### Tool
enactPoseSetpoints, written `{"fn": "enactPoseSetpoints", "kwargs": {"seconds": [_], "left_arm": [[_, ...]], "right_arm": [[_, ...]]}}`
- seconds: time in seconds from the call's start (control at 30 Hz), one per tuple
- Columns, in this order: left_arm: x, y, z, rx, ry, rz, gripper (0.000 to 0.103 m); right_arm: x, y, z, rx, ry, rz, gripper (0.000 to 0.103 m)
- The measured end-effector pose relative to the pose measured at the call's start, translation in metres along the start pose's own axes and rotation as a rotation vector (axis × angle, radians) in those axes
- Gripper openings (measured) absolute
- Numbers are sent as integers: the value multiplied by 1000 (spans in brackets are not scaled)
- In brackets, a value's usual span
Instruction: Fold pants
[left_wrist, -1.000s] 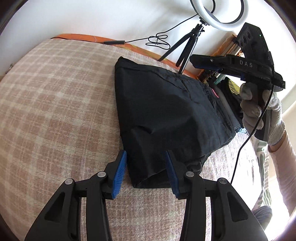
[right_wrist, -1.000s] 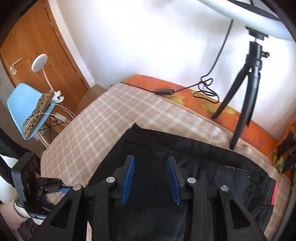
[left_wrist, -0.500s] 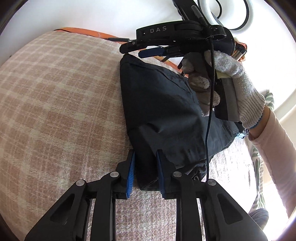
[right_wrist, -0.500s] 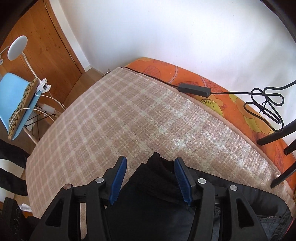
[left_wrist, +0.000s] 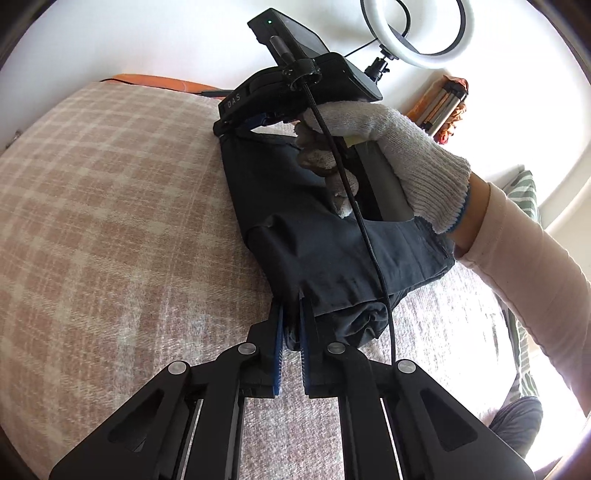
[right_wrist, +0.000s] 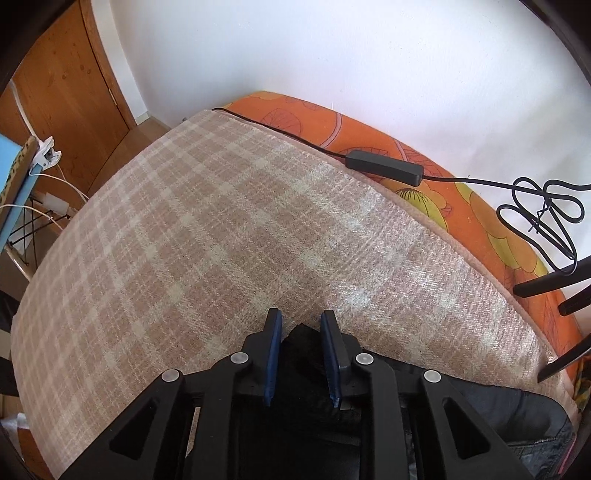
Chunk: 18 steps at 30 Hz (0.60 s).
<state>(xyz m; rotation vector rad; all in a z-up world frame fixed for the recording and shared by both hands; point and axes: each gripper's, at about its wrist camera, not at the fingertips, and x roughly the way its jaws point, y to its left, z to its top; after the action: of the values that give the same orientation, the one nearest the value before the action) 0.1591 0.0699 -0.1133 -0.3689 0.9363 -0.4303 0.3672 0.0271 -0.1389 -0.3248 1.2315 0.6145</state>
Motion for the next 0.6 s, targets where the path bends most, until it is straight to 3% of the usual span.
{"fn": "enactPoseSetpoints", "kwargs": {"seconds": [0.03, 0.1, 0.13, 0.17, 0.2, 0.23, 0.27, 0.37, 0.47, 0.6], "left_arm": [[2, 2, 2, -15, 13, -4, 9], [8, 6, 6, -61, 34, 27, 35], [10, 8, 8, -78, 27, 32, 42], [12, 9, 9, -82, 16, 38, 42], [15, 9, 10, -71, 9, 40, 41], [17, 8, 10, -48, 6, 35, 17], [20, 6, 10, -29, 2, 51, 7], [20, 1, 9, -20, -22, 52, 6], [7, -19, 6, 61, -75, 93, 5], [8, -44, -3, 145, -64, 89, 5]], "right_arm": [[-8, 0, -1, 2, -9, 11, 27], [-24, 6, -5, -39, -29, 39, 36], [-29, 10, -6, -61, -32, 27, 36], [-34, 13, -8, -79, -31, 23, 36], [-37, 15, -11, -84, -22, 35, 35], [-36, 15, -13, -80, -3, 58, 33], [-34, 15, -15, -77, 16, 78, 29], [-23, 16, -21, -80, 58, 51, 27], [-11, 14, -23, -52, 71, 55, 27], [-7, 15, -21, -49, 58, 40, 27]]}}
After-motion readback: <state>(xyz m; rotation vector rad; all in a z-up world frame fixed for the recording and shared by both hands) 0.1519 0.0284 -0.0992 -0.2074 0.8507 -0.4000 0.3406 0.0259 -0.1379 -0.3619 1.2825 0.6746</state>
